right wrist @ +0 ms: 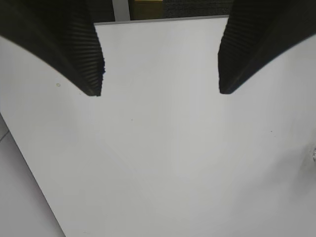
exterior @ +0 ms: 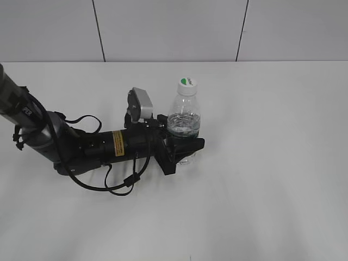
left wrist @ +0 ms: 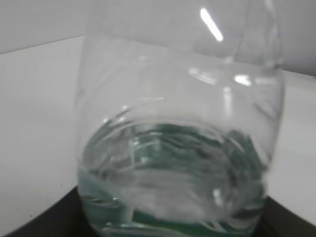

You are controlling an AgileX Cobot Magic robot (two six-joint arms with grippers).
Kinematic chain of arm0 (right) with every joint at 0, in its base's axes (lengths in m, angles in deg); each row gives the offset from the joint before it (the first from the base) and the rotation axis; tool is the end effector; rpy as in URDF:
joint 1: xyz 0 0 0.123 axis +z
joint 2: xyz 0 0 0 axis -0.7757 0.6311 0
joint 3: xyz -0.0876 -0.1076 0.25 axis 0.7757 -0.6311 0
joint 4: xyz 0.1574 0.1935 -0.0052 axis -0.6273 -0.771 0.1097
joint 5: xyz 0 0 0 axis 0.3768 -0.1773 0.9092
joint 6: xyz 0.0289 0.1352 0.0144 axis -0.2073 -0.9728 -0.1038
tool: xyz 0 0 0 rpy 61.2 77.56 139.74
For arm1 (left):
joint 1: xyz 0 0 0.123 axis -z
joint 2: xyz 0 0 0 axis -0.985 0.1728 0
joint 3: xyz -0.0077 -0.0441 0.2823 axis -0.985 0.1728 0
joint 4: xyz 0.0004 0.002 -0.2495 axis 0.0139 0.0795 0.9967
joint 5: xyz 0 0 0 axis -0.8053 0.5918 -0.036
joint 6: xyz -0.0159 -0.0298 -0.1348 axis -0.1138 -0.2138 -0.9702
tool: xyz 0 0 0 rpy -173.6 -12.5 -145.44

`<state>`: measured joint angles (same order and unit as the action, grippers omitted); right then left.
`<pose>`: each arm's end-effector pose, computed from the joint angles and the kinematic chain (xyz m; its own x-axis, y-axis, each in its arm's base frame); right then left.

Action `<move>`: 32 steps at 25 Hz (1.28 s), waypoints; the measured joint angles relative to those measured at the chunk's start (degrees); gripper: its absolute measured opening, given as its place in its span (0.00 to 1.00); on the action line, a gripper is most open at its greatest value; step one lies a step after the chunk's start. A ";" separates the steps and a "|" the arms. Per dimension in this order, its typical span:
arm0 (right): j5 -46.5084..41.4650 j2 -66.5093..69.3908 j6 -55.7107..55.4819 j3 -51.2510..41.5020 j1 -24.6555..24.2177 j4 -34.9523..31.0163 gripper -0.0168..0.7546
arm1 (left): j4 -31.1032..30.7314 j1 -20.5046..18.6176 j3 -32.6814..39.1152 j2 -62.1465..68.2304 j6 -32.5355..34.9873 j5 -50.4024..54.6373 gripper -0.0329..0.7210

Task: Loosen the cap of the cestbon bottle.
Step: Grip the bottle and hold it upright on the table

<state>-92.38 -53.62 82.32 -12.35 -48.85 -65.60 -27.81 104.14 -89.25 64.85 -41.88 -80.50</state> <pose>0.0304 -0.0001 0.2555 -0.4599 -0.1130 -0.8808 -0.0723 0.9933 -0.0897 0.3482 -0.2724 0.0399 -0.1607 0.0825 -0.9835 0.9513 0.2784 -0.1321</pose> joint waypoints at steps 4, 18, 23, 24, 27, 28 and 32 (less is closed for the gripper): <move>0.00 0.00 0.00 0.00 0.00 0.00 0.74 | 0.00 0.00 0.00 0.00 0.00 0.00 0.58; 0.00 0.00 0.00 0.00 0.00 0.00 0.74 | 0.05 0.00 0.00 0.04 1.05 0.00 0.58; 0.00 0.00 0.00 0.00 0.00 0.00 0.74 | 0.05 0.00 0.00 0.04 1.58 0.06 0.58; 0.00 0.00 0.00 0.00 0.00 -0.13 0.74 | 0.05 0.00 0.00 0.04 1.59 0.06 0.58; 0.00 0.00 0.00 0.00 0.00 -0.56 0.74 | 0.05 0.00 0.00 0.04 1.70 0.06 0.58; 0.00 0.00 0.00 0.00 0.00 -0.56 0.74 | 0.05 0.00 0.00 0.04 1.70 0.06 0.58; 0.00 0.00 0.00 0.00 0.00 -0.56 0.74 | 0.05 0.00 0.00 0.04 1.73 0.06 0.58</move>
<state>-92.38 -53.62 82.32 -12.35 -48.85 -66.16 -27.75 104.14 -89.25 64.89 -40.14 -80.44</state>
